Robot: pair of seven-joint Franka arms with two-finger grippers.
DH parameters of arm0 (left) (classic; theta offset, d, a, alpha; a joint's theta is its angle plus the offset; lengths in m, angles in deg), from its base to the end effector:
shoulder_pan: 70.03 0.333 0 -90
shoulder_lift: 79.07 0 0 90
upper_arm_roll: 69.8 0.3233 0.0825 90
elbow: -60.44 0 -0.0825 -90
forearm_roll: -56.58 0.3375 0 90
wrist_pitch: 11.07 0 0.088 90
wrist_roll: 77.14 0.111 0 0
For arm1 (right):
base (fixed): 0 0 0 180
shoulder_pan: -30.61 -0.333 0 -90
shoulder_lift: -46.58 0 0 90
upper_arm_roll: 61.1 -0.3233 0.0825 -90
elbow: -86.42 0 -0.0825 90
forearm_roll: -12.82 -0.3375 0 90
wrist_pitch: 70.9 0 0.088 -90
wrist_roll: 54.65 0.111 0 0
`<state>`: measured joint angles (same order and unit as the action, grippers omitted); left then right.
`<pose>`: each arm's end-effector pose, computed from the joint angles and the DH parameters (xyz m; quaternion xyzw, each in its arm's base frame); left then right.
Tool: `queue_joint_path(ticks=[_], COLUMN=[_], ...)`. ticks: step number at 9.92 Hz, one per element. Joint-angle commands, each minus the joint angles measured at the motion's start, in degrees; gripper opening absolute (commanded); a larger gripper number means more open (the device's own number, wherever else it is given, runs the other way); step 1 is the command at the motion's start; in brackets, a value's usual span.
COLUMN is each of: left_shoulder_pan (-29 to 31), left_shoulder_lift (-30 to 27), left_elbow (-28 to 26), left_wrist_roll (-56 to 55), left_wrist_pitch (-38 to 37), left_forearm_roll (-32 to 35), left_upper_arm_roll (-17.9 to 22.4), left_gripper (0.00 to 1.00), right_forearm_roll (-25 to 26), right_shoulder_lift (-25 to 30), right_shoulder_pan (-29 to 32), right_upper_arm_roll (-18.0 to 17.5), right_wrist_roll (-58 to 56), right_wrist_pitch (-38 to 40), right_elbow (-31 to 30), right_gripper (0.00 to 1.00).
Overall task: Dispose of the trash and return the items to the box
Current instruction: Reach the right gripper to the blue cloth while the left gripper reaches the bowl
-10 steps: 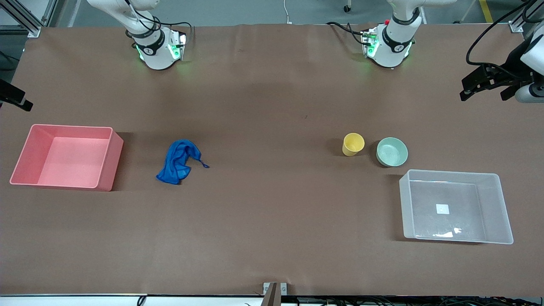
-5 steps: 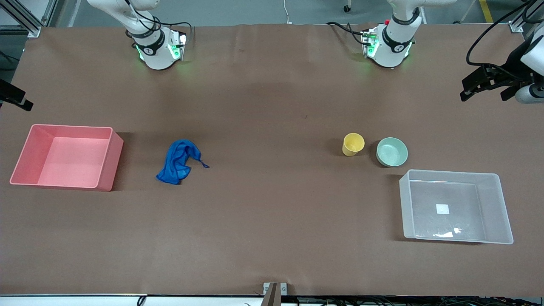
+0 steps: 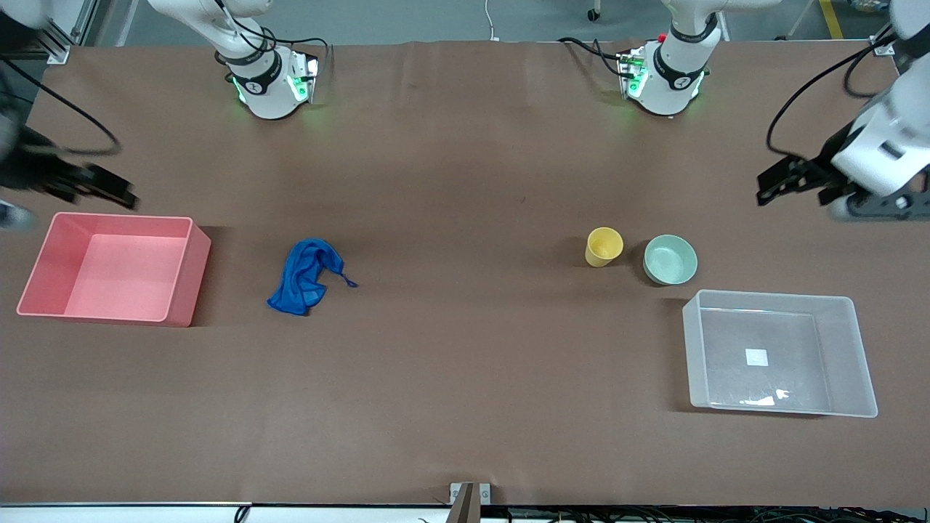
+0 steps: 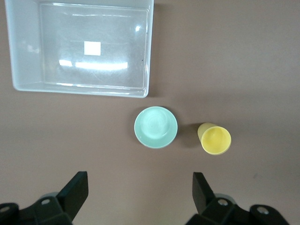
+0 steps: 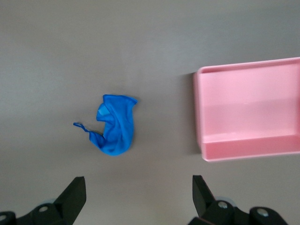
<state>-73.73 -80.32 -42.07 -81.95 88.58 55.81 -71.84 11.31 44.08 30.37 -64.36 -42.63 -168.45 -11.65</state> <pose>0.5047 -0.0522 0.5596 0.9999 -0.0069 -0.0146 0.0049 0.5243 0.0341 0.5562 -0.9966 0.0763 0.0280 0.0106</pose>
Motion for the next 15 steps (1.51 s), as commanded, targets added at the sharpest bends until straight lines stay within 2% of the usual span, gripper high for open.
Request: queue_joint_path(ticks=[1, 3, 4, 5, 7, 9, 10, 11, 12, 13, 14, 15], left_shoulder_pan=[-0.16, 0.01, 0.01, -0.07, 0.10, 0.19, 0.19, 0.28, 0.89, 0.98, 1.15, 1.33], left_shoulder_lift=[-1.57, 0.53, 1.59, 2.90, 6.50, 12.20, 14.84, 16.70, 17.93, 18.90, 19.96, 20.58], left_elbow=[-13.98, -20.41, -24.45, -28.84, -37.20, -38.20, -38.29, -38.46, -38.46, -38.38, -38.37, -38.37], left_wrist_roll=[0.59, 0.59, 0.59, 0.59, 0.59, 0.76, 0.67, 0.67, 0.76, 0.76, 0.67, 0.59], left_wrist_pitch=[11.57, 19.48, 25.71, 32.12, 47.23, 53.08, 56.24, 58.27, 59.59, 60.56, 61.97, 62.76], left_forearm_roll=[1.21, 1.21, 1.21, 1.12, 1.12, 1.12, 1.12, 1.12, 1.12, 1.12, 1.12, 1.12], left_upper_arm_roll=[0.11, 0.11, 0.11, 0.11, 0.19, 0.28, 0.28, 0.28, 0.28, 0.37, 0.37, 0.37], left_gripper=[0.99, 0.99, 0.99, 0.99, 0.98, 0.97, 0.96, 0.93, 0.92, 0.90, 0.79, 0.23], right_forearm_roll=[0.45, 0.45, 0.45, 0.37, 0.45, 0.36, 0.36, 0.36, 0.36, 0.36, 0.28, 0.19], right_shoulder_lift=[-4.14, -8.82, -11.54, -15.22, -21.03, -23.60, -23.69, -23.69, -23.61, -23.26, -22.82, -22.81], right_shoulder_pan=[-0.45, -1.51, -1.51, -1.42, -1.51, -2.13, -2.21, -2.13, -2.13, -2.04, -1.78, -1.60], right_upper_arm_roll=[-4.11, -4.56, -4.56, -4.56, -4.56, -4.56, -4.56, -4.65, -4.65, -4.74, -4.74, -4.74], right_wrist_roll=[3.79, 4.68, 4.68, 4.77, 5.91, 6.00, 6.00, 6.00, 6.00, 6.00, 6.52, 9.13], right_wrist_pitch=[-11.91, -25.33, -33.50, -40.02, -48.23, -54.48, -54.68, -53.89, -52.15, -49.34, -47.66, -46.43], right_elbow=[-9.48, -17.28, -21.77, -23.90, -24.88, -27.42, -27.79, -27.79, -27.79, -27.27, -26.65, -25.17], right_gripper=[1.00, 1.00, 1.00, 1.00, 1.00, 1.00, 0.99, 0.82, 0.61, 0.34, 0.11, 0.01])
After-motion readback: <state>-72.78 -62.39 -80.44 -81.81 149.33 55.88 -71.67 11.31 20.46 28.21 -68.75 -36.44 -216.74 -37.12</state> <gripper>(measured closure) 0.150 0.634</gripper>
